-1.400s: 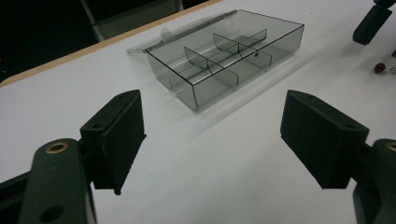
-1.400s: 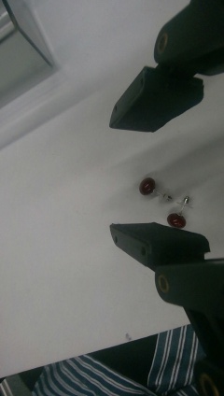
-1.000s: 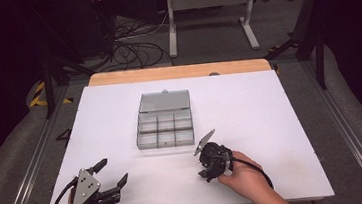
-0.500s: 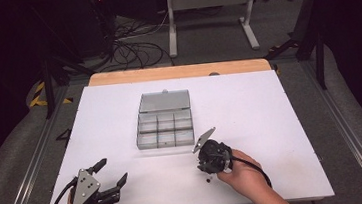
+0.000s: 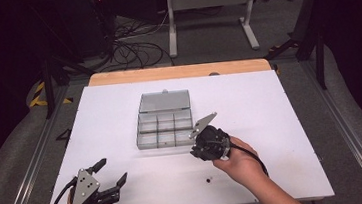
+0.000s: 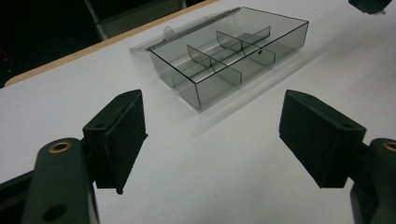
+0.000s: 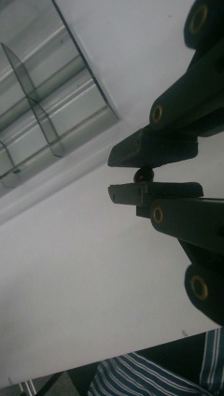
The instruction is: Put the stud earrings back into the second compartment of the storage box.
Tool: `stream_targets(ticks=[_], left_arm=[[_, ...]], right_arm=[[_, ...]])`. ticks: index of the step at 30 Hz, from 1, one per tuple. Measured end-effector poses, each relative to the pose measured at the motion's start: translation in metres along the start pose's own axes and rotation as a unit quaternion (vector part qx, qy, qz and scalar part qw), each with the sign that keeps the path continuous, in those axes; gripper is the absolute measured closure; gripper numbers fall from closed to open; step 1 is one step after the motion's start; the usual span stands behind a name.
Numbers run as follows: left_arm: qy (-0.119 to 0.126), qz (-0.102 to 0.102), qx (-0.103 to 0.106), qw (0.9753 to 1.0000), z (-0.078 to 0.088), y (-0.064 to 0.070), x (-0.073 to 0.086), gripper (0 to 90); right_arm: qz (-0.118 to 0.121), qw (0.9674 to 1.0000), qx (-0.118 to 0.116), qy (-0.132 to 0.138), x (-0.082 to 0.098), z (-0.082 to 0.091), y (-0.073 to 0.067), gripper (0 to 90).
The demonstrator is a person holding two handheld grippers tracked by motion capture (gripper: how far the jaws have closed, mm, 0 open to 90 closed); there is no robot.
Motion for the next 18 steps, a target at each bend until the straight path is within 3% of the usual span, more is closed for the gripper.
stream_targets(ticks=[18], left_arm=[[0.001, 0.005, 0.001, 1.0, 0.001, -0.001, 0.0, 23.3]], right_arm=[[-0.026, 0.9977, 0.018, 0.06, -0.054, 0.001, 0.03, 80.9]])
Point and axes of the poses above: each handheld gripper's, and its own axes: z roughly backward along the jaws, x roughly out of its underside, y roughly to its right, the point moved 10 cm from there along -z, roughly forward along the jaws, and after that the axes turned 3 degrees about x, right-handed, at the moved point
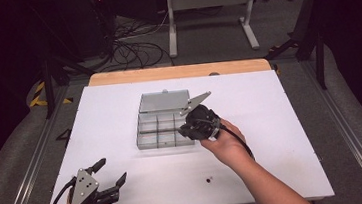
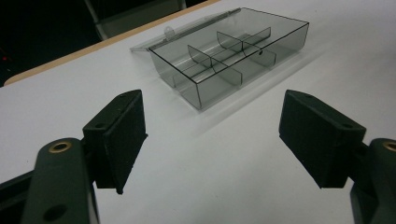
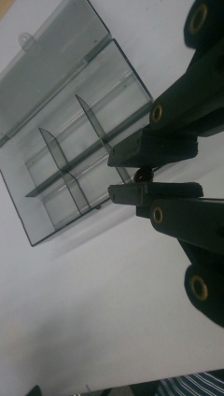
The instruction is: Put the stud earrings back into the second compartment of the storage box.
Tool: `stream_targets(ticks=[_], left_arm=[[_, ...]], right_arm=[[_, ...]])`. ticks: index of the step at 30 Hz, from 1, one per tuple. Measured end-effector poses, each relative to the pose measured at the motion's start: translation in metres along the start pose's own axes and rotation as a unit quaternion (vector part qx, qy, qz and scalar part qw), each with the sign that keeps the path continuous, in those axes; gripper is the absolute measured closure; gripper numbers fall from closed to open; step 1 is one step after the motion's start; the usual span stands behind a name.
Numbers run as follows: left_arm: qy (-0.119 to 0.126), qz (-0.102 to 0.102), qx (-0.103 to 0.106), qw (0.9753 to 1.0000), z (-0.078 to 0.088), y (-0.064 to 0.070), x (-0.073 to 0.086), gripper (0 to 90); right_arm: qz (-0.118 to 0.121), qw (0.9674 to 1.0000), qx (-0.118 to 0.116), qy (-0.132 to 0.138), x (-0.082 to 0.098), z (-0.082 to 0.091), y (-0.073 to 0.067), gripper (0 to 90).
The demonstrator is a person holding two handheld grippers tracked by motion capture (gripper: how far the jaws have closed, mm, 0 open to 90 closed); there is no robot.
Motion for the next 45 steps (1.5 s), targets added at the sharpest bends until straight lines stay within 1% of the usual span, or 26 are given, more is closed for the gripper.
stream_targets(ticks=[6, 10, 15, 19, 20, 22, 25, 28, 29, 31, 38, 40, 45], left_arm=[[-0.001, -0.002, 0.001, 1.0, 0.0, 0.001, 0.0, 23.3], [0.0, -0.001, 0.0, 1.0, 0.0, 0.0, 0.001, 23.4], [-0.001, -0.001, 0.001, 1.0, 0.0, -0.001, 0.001, 23.4], [-0.002, -0.001, 0.004, 1.0, -0.001, 0.0, 0.001, 23.3], [-0.002, -0.001, 0.004, 1.0, -0.001, 0.0, 0.001, 23.3], [-0.001, -0.002, 0.003, 1.0, -0.001, 0.0, 0.001, 23.3], [0.0, -0.001, 0.003, 1.0, -0.001, -0.001, 0.001, 23.4], [0.0, 0.0, 0.004, 1.0, -0.001, -0.001, 0.001, 23.4], [0.0, 0.0, 0.005, 1.0, -0.001, -0.001, 0.001, 23.4], [-0.002, 0.001, 0.006, 1.0, -0.002, 0.0, 0.001, 23.4], [-0.001, -0.002, 0.009, 1.0, -0.002, 0.001, 0.001, 23.4], [-0.002, 0.001, 0.01, 0.9999, -0.003, 0.002, 0.001, 23.5], [-0.005, -0.005, 0.012, 0.9999, -0.004, 0.004, 0.001, 23.5]], right_arm=[[-0.008, 0.9999, 0.003, 0.007, -0.013, -0.009, 0.007, 80.9], [-0.023, 0.9996, -0.001, 0.018, -0.021, -0.016, 0.013, 80.8], [-0.029, 0.9991, 0.007, 0.031, -0.027, -0.026, 0.021, 80.7], [-0.028, 0.9991, 0.009, 0.032, -0.028, -0.038, 0.027, 80.7], [-0.028, 0.9991, 0.009, 0.032, -0.028, -0.038, 0.027, 80.7], [-0.019, 0.9992, 0.013, 0.033, -0.028, -0.045, 0.03, 80.7], [-0.014, 0.9991, 0.014, 0.037, -0.03, -0.052, 0.032, 80.7], [-0.012, 0.9992, 0.018, 0.035, -0.029, -0.056, 0.034, 80.7], [-0.008, 0.9992, 0.016, 0.035, -0.029, -0.063, 0.034, 80.7], [-0.003, 0.9992, 0.018, 0.035, -0.028, -0.069, 0.035, 80.7], [-0.011, 0.9992, 0.018, 0.035, -0.027, -0.089, 0.036, 80.6], [-0.012, 0.9991, 0.019, 0.035, -0.026, -0.094, 0.037, 80.5], [-0.028, 0.9987, 0.027, 0.032, -0.023, -0.104, 0.042, 80.4]])
Point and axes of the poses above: each handheld gripper's, and its own axes: z roughly backward along the jaws, x roughly out of its underside, y roughly to its right, the point moved 10 cm from there along -z, roughly forward along the jaws, and after that the axes turned 3 degrees about x, right-handed, at the moved point
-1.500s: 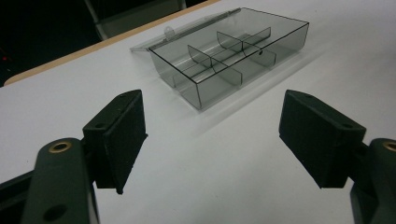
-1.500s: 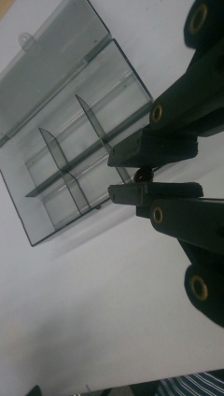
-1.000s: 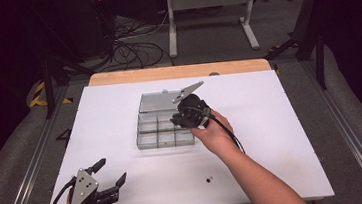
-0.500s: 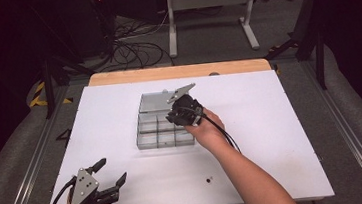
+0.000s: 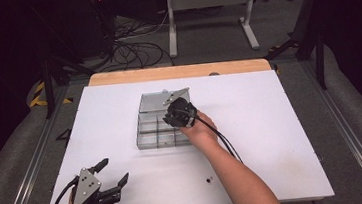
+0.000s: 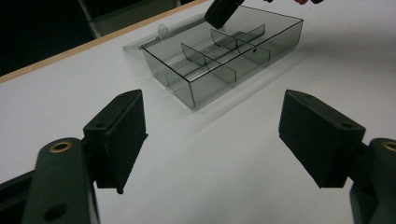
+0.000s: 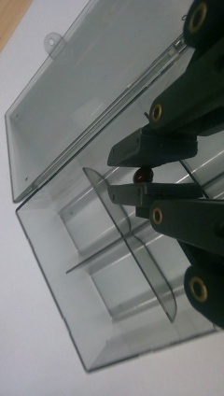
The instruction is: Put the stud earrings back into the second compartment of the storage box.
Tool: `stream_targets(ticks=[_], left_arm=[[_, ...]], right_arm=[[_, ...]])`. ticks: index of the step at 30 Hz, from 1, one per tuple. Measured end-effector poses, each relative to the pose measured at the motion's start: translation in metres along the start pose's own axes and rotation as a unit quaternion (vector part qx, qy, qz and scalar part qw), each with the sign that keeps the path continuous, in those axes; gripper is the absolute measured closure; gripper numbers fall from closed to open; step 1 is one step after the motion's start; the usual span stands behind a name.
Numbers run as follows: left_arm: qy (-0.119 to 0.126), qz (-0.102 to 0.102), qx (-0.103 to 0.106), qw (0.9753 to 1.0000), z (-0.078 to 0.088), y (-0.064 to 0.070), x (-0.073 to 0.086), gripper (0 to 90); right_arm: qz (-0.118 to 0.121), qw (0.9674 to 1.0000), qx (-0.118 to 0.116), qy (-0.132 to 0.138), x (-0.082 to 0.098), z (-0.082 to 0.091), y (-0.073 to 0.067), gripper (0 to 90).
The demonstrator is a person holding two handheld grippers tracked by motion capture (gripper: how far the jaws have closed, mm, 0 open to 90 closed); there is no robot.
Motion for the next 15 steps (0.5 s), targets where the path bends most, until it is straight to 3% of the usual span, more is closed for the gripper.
stream_targets(ticks=[13, 15], left_arm=[[-0.002, 0.002, 0.0, 1.0, -0.001, -0.0005, 0.0007, 23.5], [-0.004, 0.0, -0.001, 1.0, -0.0013, -0.0009, 0.001, 23.5]], right_arm=[[-0.016, 0.9998, 0.01, -0.006, 0.0056, -0.0108, 0.0056, 79.9], [-0.014, 0.9998, 0.01, -0.003, 0.0047, -0.0103, 0.005, 73.5]])
Point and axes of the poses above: each handheld gripper's, and its own axes: z roughly backward along the jaws, x roughly out of its underside, y roughly to its right, the point moved 10 cm from there along -z, roughly forward along the jaws, and after that the axes turned 3 degrees about x, right-handed, at the moved point
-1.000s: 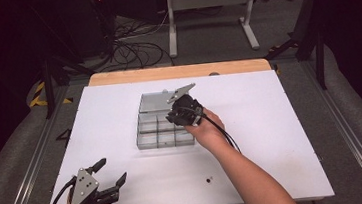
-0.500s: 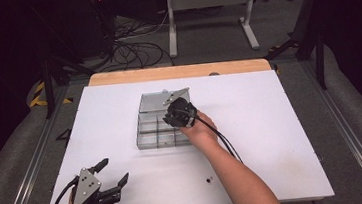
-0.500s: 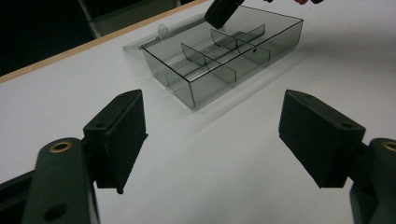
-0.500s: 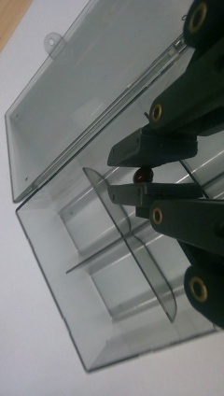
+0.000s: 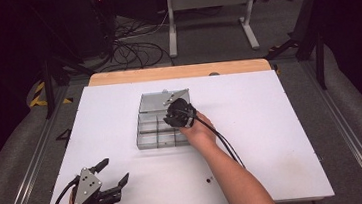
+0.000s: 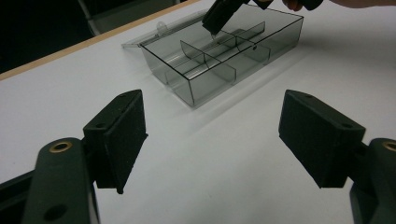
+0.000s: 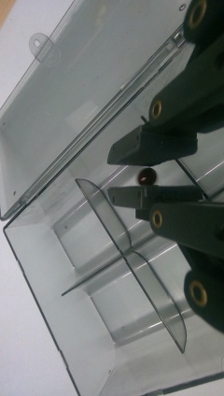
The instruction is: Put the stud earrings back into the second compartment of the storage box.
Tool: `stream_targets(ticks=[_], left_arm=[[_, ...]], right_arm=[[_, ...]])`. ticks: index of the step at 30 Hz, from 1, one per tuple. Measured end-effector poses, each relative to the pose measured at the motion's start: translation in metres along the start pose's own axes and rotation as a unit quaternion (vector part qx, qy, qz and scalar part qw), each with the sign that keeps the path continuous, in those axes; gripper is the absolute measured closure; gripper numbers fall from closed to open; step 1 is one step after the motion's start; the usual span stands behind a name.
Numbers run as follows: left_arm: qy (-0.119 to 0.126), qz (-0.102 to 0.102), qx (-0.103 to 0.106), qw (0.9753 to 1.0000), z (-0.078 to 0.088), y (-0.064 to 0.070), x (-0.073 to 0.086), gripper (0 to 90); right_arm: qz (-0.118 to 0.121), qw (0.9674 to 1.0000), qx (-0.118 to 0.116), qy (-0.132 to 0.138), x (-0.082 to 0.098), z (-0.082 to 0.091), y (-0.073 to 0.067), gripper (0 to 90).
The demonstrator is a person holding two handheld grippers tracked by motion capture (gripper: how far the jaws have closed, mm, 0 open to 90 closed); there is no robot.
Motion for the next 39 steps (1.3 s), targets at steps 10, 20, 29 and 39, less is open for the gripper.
stream_targets(ticks=[10, 20, 29, 39], left_arm=[[-0.002, 0.004, 0.001, 1.0, -0.001, 0.0, 0.001, 23.5], [-0.006, 0.007, -0.004, 1.0, -0.001, -0.001, 0.002, 23.5], [-0.006, 0.006, -0.004, 1.0, -0.001, -0.001, 0.002, 23.5], [-0.005, 0.004, -0.004, 1.0, -0.001, -0.001, 0.002, 23.5]], right_arm=[[0.012, 0.9996, 0.002, 0.024, -0.014, 0.033, -0.009, 34.4], [0.023, 0.9955, -0.004, 0.092, -0.025, 0.096, -0.021, 13.0], [0.035, 0.9946, -0.017, 0.096, -0.016, 0.125, -0.035, 6.3], [0.046, 0.9934, -0.024, 0.102, 0.012, 0.147, -0.046, 4.8]])
Point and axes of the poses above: each handheld gripper's, and its own axes: z roughly backward along the jaws, x roughly out of its underside, y roughly to its right, the point moved 10 cm from there along -z, roughly forward along the jaws, and after that the axes turned 3 degrees about x, right-handed, at the moved point
